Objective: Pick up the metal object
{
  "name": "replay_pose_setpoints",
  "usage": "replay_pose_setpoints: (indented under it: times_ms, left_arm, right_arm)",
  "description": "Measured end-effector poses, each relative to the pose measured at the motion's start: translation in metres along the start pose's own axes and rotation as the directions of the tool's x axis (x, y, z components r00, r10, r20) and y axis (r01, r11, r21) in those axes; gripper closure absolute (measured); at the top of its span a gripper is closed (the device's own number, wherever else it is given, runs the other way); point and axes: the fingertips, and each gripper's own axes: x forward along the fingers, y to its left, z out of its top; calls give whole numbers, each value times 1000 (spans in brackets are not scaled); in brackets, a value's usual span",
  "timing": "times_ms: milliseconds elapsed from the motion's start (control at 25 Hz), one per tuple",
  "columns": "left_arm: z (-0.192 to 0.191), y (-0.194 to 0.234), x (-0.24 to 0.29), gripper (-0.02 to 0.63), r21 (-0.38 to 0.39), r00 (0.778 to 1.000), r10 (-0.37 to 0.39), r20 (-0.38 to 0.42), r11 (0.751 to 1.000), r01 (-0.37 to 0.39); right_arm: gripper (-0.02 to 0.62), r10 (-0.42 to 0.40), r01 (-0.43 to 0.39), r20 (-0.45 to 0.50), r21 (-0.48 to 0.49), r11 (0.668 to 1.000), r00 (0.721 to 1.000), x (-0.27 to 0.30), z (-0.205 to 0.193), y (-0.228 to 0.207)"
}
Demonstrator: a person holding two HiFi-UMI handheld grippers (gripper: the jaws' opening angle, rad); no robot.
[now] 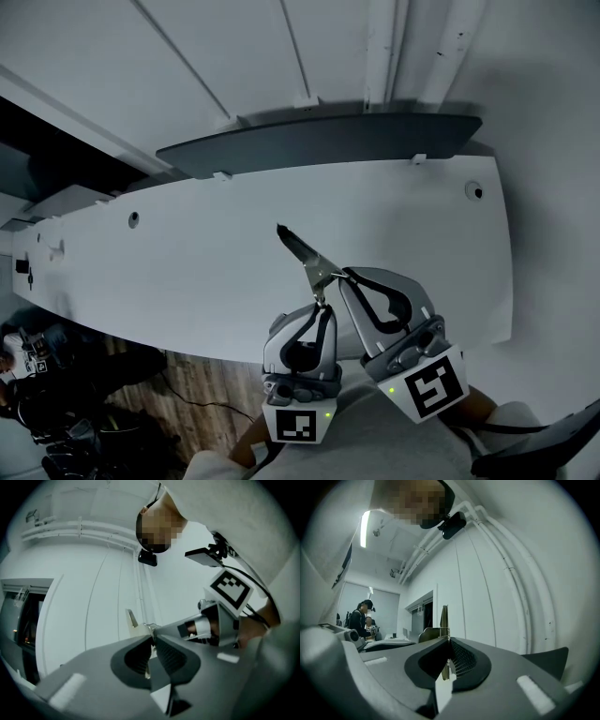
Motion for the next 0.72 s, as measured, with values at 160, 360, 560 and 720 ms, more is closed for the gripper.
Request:
replay_pose_setpoints:
  times_ms: [160,360,560,720]
  left_arm:
    - [2,-4,-1,579,96,1000,-29,-6,995,29]
    - [-18,8,-7,606,-6,995,7,-100,1000,-7]
    - [-42,53,-4,606,-206,975,108,-192,967,-147]
    - [-51,65,5,606,-242,966,145,-212,950,-196]
  right_arm:
    - [589,-6,6,4,42,999,1000,1,0,-6]
    - [589,-55,55,8,9,998,998,1,0,-29]
    - [588,-38,38,19,15,999,999,5,1,-13]
    - [588,-25,25,18,20,1000,1000,5,0,-9]
